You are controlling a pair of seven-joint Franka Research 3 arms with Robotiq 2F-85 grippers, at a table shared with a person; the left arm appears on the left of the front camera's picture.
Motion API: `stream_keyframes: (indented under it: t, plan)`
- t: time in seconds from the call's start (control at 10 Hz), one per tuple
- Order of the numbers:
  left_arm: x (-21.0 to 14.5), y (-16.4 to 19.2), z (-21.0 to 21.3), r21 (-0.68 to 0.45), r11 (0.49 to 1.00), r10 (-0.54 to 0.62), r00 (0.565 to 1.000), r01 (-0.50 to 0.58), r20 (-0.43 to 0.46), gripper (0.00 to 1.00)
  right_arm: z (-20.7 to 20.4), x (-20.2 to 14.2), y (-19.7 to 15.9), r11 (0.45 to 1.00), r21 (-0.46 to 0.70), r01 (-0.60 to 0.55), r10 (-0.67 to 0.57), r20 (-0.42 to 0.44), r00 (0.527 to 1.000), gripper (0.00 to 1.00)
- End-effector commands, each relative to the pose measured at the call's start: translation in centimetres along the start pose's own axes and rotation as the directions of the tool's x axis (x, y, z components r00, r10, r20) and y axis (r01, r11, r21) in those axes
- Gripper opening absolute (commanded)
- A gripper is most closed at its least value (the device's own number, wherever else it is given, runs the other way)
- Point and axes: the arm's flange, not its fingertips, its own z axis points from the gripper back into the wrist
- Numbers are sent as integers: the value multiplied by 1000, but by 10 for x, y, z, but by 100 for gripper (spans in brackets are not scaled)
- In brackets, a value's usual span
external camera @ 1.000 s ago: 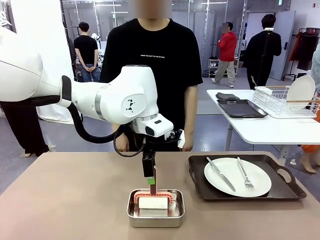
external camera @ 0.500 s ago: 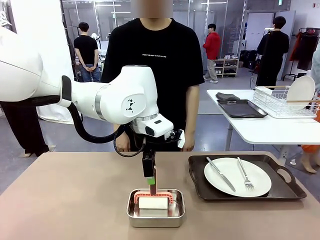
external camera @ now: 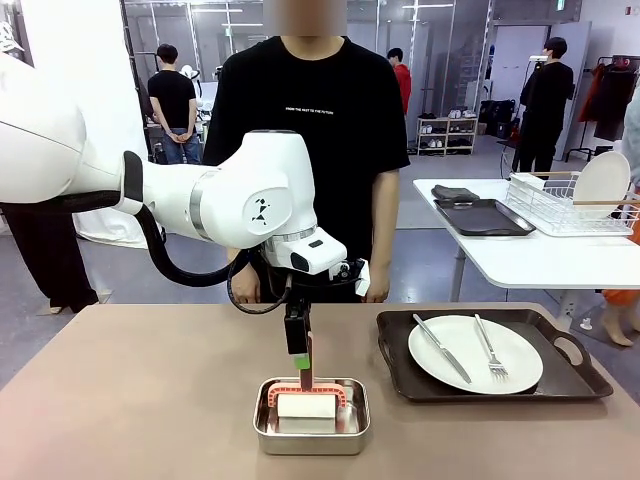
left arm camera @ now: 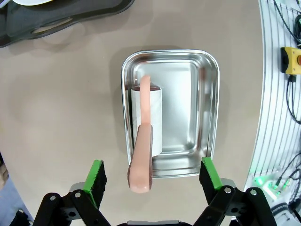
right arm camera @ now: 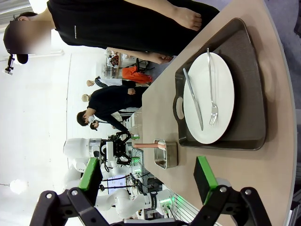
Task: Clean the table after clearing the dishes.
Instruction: When the right (or left) Handle tray is removed, use the right hand (or left hand) to clean the right (or left) side of the table with the Lint Roller.
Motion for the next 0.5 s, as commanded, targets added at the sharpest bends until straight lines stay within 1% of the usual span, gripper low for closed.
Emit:
stream_keyframes:
  t: [0.0, 0.2, 0.3, 0.4]
  plan:
    - [0, 0, 1, 13, 1000, 10, 1000, -10, -8, 100, 1, -1, 3, 1000, 1, -3, 3, 2, 1000, 100]
    - [0, 0, 0, 0, 1000, 0, 1000, 0, 0, 100, 1, -1, 3, 1000, 1, -3, 3, 2, 1000, 100]
    - [3, 9, 24, -35, 999, 13, 1000, -13, 12, 100, 1, -1, 3, 1000, 1, -3, 3, 2, 1000, 100]
    - [1, 14, 46, -40, 998, 57, 998, -57, -1, 100, 1, -1, 3, 1000, 1, -3, 3, 2, 1000, 100]
